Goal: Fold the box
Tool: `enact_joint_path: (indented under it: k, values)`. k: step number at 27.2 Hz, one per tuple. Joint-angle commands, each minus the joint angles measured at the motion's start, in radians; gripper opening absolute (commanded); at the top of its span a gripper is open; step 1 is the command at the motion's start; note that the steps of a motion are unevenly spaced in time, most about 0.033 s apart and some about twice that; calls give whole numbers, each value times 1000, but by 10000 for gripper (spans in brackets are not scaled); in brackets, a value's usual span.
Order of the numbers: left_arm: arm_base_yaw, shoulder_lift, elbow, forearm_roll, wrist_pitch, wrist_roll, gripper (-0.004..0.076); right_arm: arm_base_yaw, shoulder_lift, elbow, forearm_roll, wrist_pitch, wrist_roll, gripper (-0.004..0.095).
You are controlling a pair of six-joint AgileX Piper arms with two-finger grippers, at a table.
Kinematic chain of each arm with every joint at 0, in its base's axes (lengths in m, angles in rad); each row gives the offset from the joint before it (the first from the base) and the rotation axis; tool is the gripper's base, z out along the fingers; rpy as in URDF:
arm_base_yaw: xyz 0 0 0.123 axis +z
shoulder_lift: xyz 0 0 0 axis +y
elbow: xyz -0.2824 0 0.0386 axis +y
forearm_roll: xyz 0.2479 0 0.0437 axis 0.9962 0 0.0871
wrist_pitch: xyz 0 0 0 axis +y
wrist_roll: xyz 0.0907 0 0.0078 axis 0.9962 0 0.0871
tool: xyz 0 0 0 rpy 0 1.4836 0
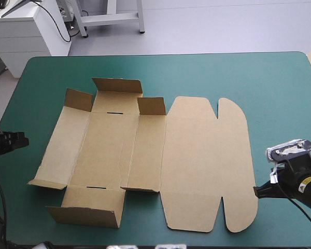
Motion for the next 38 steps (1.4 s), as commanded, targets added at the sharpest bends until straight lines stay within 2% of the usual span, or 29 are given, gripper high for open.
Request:
enact_joint_path:
  k: [1,5,6,7,8,24,31,38]
  values:
    - [3,22,-30,-56,14,30,80,-5,0,-26,-14,-54,-10,-21]
    - [3,73,-30,-63,20,30,312,-5,0,-26,-19,-54,-10,-21]
    - [3,86,-30,-99,18,30,410,-5,0,-25,-19,-54,-10,-21]
    - [3,95,-30,-125,23,38,456,-5,0,-24,-21,-54,-10,-21]
    - [-1,112,-30,-157,60,58,512,-5,0,-16,-24,-56,-10,-21]
    - [-171,277,-30,-42,79,4,525,-5,-5,42,-22,-77,-8,-21]
    - [-248,277,-28,90,81,-121,525,-5,-5,42,-10,-110,-1,-21]
    - [-248,240,83,133,81,-135,525,-5,-5,42,-8,-124,-5,-21]
